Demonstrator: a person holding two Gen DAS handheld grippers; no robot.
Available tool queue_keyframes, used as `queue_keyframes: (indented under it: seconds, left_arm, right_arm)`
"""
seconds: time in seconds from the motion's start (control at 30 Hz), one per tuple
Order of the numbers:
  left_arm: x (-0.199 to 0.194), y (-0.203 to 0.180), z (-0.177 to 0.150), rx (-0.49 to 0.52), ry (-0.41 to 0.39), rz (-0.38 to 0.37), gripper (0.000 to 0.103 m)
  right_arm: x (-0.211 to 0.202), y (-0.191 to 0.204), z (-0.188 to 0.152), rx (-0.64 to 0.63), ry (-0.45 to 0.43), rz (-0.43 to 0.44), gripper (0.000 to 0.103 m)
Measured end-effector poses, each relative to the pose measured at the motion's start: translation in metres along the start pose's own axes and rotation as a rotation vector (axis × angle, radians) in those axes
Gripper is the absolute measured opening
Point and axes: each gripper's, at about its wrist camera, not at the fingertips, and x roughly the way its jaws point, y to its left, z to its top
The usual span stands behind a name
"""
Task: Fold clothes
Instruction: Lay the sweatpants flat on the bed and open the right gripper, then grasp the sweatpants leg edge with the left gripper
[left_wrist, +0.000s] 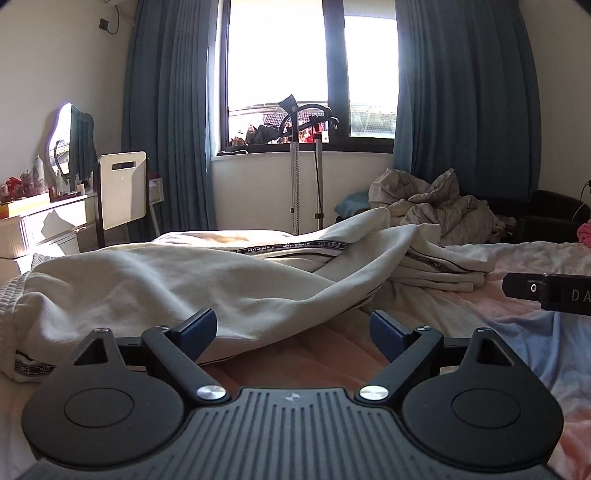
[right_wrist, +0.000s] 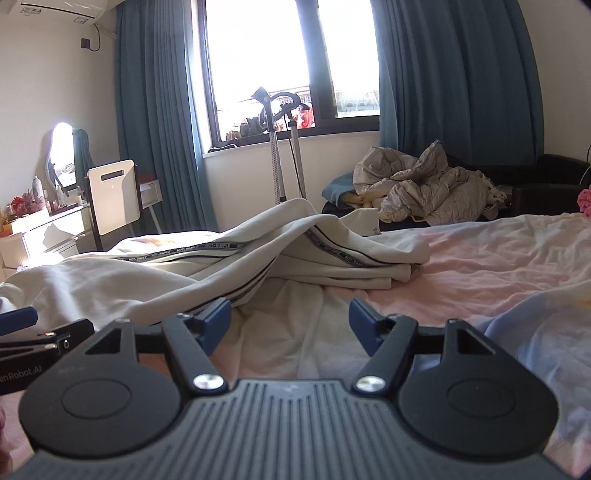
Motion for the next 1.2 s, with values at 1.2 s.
queue_keyframes:
  seconds: [1.2]
  left_arm:
    - [0.219,-0.099,0.024,0.445,0.098,0.124,0.098]
  right_arm:
    - [-0.004,-0.054,0.012,0.168,-0.013,-0.049,0.094]
